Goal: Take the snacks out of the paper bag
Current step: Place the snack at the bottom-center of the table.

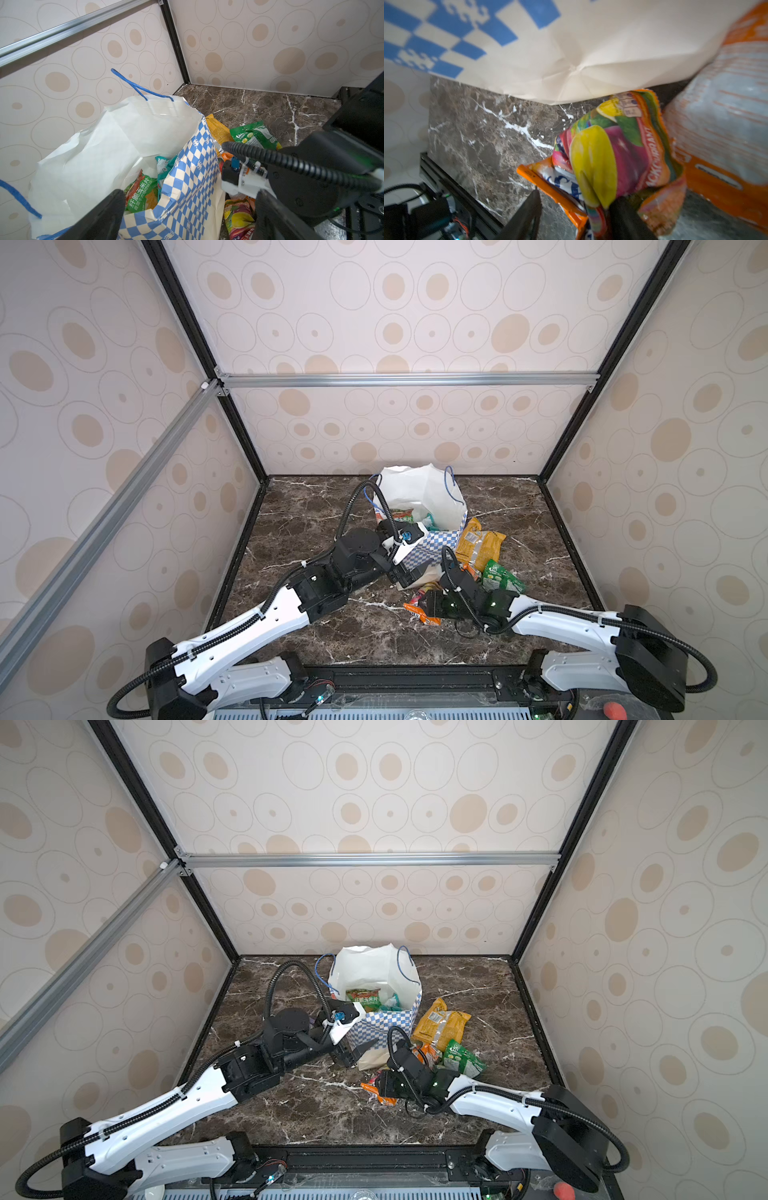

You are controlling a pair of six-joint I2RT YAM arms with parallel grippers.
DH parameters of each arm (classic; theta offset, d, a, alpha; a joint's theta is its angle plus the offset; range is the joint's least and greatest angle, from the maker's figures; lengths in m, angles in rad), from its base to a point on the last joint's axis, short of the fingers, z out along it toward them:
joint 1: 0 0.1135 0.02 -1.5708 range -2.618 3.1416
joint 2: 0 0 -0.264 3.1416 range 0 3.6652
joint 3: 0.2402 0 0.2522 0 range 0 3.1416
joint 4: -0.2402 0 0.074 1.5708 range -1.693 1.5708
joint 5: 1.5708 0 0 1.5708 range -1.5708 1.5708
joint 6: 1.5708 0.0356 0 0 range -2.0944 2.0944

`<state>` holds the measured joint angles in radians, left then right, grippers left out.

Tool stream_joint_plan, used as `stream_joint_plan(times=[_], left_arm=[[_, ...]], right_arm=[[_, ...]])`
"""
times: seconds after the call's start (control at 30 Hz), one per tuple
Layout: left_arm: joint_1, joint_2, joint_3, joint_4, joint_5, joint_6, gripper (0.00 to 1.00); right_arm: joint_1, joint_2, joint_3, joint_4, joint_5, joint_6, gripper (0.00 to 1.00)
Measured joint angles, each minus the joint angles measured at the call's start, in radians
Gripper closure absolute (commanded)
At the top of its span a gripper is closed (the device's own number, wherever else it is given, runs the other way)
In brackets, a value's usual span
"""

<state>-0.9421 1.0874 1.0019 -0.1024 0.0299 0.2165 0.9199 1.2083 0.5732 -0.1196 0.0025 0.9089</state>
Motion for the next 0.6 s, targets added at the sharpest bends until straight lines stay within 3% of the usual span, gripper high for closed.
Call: stream_joint_plan(times=[0.2, 0.33, 0.47, 0.6], left_arm=[[-0.004, 0.014, -0.002, 0.003, -0.108, 0.010, 0.02], [-0.004, 0.090, 0.052, -0.016, -0.249, -0.055, 0.02], [-0.004, 0.220, 0.224, -0.059, -0.371, -0.159, 0.02], [0.001, 0.396, 0.515, -0.106, -0.464, -0.224, 0.08]], right_arm=[[0.000, -0.208, 0.013, -0.132, 0.081, -0.064, 0.04], [0.000, -0.320, 0.092, -0.247, 0.169, -0.140, 0.00], [-0.013, -0.344, 0.285, -0.378, 0.248, -0.251, 0.00], [-0.028, -0.312, 0.513, -0.491, 0.310, -0.357, 0.00]])
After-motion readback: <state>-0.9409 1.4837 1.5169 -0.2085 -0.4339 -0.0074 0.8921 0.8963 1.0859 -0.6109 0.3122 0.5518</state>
